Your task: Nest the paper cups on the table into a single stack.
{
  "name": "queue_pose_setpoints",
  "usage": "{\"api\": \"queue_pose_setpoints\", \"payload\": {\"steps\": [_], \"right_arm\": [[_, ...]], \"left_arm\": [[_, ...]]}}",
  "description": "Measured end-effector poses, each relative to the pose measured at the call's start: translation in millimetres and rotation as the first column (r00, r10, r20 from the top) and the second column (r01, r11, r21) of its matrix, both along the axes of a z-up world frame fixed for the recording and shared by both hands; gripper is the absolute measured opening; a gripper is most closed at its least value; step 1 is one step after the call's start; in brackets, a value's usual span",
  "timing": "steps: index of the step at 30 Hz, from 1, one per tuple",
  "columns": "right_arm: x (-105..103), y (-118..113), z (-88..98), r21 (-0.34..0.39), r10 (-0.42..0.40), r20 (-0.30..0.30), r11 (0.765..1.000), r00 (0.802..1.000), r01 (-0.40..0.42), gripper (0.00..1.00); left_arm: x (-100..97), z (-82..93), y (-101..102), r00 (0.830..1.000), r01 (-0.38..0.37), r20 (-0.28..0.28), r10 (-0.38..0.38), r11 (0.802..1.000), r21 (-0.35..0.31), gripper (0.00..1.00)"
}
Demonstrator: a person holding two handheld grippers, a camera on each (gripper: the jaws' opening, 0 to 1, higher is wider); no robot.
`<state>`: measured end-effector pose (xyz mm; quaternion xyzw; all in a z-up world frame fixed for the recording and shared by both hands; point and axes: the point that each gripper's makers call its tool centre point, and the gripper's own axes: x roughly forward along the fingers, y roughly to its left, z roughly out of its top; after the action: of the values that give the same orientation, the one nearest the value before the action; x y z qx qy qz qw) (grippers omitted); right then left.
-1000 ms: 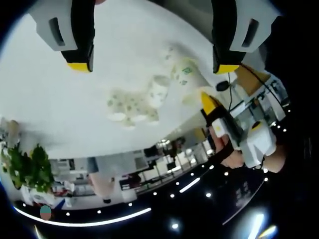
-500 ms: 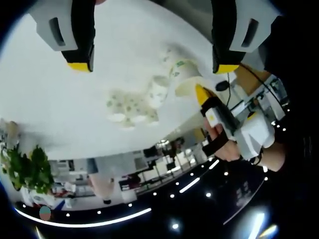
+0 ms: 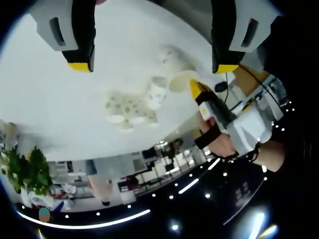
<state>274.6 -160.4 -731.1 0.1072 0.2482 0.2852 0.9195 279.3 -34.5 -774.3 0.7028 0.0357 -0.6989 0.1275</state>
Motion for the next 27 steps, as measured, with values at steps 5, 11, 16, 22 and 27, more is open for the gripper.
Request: {"api": "queue_pose_setpoints", "payload": {"steps": [5, 11, 16, 22, 27], "right_arm": [[0.2, -0.2, 0.2, 0.004, 0.000, -0.001, 1.000, 1.000, 0.000, 0.96], [0.8, -0.3, 0.7, 0.009, -0.004, 0.000, 1.000, 1.000, 0.004, 0.96], [1.4, -0.5, 0.6, 0.010, -0.005, 0.000, 1.000, 1.000, 0.005, 0.96], [1.7, -0.5, -0.2, 0.012, -0.003, -0.001, 1.000, 1.000, 0.003, 0.96], [2.0, -0.9, -1.2, 0.009, -0.005, -0.003, 1.000, 1.000, 0.005, 0.96]], "left_arm": [[-2.3, -2.6, 0.8, 0.999, -0.030, -0.022, 0.030, 1.000, 0.009, 0.01], [-3.0, -5.8, -2.0, 0.999, -0.044, -0.030, 0.045, 0.999, 0.006, 0.01], [-2.7, -7.0, -4.3, 0.996, -0.075, -0.048, 0.075, 0.997, -0.001, 0.01], [-2.8, -6.6, -4.2, 0.992, -0.105, -0.065, 0.104, 0.995, -0.003, 0.02], [-2.3, -3.9, -7.1, 0.990, -0.122, -0.078, 0.120, 0.992, -0.027, 0.03]]}}
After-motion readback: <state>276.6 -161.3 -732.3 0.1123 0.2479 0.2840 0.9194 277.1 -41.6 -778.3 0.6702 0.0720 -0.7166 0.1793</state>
